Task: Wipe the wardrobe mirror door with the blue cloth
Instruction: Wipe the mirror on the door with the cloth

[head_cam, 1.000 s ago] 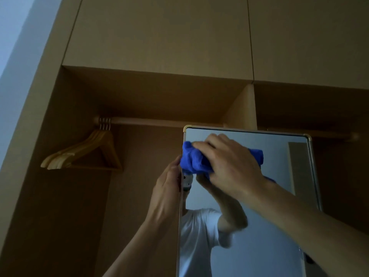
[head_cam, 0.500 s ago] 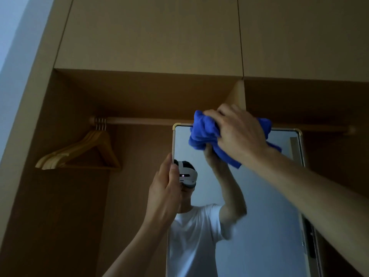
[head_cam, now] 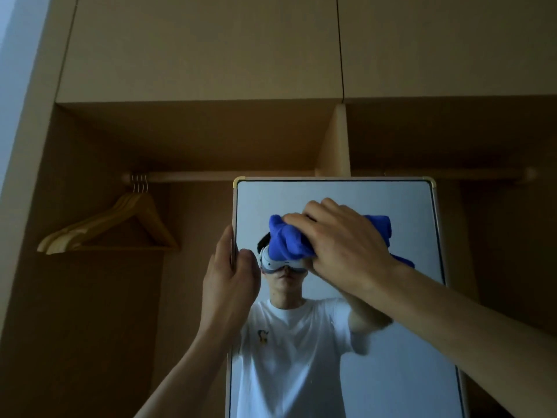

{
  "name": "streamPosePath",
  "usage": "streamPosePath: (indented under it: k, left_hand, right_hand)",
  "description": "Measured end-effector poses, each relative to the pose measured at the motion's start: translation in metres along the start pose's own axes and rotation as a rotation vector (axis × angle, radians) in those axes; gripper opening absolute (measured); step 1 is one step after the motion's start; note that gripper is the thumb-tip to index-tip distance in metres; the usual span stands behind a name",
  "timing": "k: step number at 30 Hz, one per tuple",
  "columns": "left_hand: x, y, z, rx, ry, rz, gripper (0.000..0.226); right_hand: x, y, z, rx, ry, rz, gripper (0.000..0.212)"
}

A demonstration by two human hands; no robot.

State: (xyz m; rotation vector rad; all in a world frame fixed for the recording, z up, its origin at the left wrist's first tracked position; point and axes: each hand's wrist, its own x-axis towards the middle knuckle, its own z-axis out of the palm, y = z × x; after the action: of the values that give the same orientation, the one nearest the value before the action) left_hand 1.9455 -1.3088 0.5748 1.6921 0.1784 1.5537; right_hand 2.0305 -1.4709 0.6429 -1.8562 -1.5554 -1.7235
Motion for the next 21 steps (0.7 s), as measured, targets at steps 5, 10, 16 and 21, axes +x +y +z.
streamPosePath:
  k: [5, 10, 16, 21]
  left_hand:
    - [0.006, 0.001, 0.003, 0.09, 0.025, 0.007, 0.05]
    - [0.006, 0.001, 0.004, 0.202, 0.012, 0.004, 0.06]
    - [0.002, 0.006, 0.012, 0.248, 0.051, -0.022, 0.066]
    - [-0.001, 0.009, 0.016, 0.256, 0.075, -0.046, 0.069]
  right_hand:
    - [0.028, 0.039, -0.019, -0.08, 0.134, 0.101, 0.05]
    - [0.037, 0.059, -0.027, -0.08, 0.153, 0.104, 0.046]
    - [0.011, 0.052, -0.016, -0.022, 0.104, 0.057, 0.043]
    - [-0.022, 0.037, -0.006, 0.002, 0.026, 0.006, 0.039]
